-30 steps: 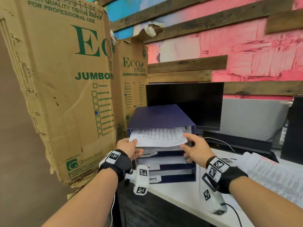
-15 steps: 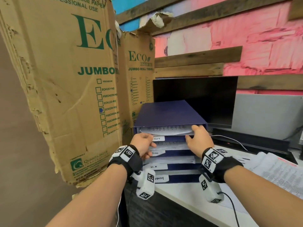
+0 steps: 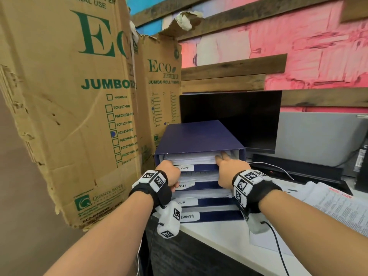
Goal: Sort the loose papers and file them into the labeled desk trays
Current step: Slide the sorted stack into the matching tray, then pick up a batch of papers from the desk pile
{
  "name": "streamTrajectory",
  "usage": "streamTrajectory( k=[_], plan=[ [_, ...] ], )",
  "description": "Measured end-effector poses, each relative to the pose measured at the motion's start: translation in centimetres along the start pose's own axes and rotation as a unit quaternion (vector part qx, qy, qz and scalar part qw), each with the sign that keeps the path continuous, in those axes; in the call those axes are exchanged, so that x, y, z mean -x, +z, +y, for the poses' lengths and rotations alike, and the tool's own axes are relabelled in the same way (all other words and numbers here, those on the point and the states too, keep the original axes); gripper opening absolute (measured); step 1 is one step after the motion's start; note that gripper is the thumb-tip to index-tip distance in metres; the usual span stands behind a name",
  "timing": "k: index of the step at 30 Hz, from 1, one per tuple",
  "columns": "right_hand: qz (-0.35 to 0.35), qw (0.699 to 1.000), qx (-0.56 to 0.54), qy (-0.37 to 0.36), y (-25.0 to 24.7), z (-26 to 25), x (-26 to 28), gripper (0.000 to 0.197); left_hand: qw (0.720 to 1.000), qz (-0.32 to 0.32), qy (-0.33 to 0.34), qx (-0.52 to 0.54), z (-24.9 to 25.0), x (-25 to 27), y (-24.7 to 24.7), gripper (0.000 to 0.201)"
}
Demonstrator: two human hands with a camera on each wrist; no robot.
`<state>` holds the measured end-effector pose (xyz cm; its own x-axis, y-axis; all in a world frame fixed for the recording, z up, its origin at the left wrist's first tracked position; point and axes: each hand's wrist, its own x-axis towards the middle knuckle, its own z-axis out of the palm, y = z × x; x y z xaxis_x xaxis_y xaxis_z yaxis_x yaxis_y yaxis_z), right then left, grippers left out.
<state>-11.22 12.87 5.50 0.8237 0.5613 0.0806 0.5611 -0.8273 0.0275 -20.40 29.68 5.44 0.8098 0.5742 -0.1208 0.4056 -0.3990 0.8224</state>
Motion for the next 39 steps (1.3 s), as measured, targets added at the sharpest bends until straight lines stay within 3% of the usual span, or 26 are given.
streamTrajectory(
  k=[4, 8, 12, 20, 25, 30, 34, 39],
  plan=[
    [-0.008, 0.998, -0.044, -0.035, 0.4, 1.2, 1.3, 0.077, 1.000, -0.009, -0.002, -0.011, -0.1, 0.4, 0.5, 0.048],
    [-0.029, 0.993, -0.099, -0.061, 0.9, 3.4, 3.6, 0.076, 0.996, 0.020, 0.024, -0.078, 0.2, 1.5, 1.5, 0.024],
    [-0.020, 0.990, -0.128, -0.055, 1.2, 6.0, 6.9, 0.071, 0.989, 0.007, 0.071, -0.131, 1.0, 3.5, 3.4, 0.008],
    [-0.078, 0.990, -0.081, 0.088, 2.9, 15.1, 13.7, 0.052, 0.965, -0.091, 0.137, -0.202, 3.4, 5.3, 11.6, 0.025],
    [-0.110, 0.980, -0.081, 0.143, 5.0, 21.0, 16.4, 0.048, 0.955, -0.143, 0.148, -0.214, 5.4, 5.5, 17.3, 0.012],
    [-0.143, 0.966, -0.091, 0.195, 7.3, 26.2, 18.7, 0.048, 0.939, -0.166, 0.160, -0.256, 6.8, 5.1, 23.2, 0.021],
    [-0.206, 0.954, -0.093, 0.198, 9.7, 28.7, 20.4, 0.041, 0.918, -0.189, 0.173, -0.302, 7.2, 4.6, 27.7, 0.010],
    [-0.200, 0.943, -0.191, 0.183, 9.9, 31.4, 21.1, 0.039, 0.923, -0.203, 0.162, -0.282, 7.9, 4.2, 32.4, 0.037]
  ],
)
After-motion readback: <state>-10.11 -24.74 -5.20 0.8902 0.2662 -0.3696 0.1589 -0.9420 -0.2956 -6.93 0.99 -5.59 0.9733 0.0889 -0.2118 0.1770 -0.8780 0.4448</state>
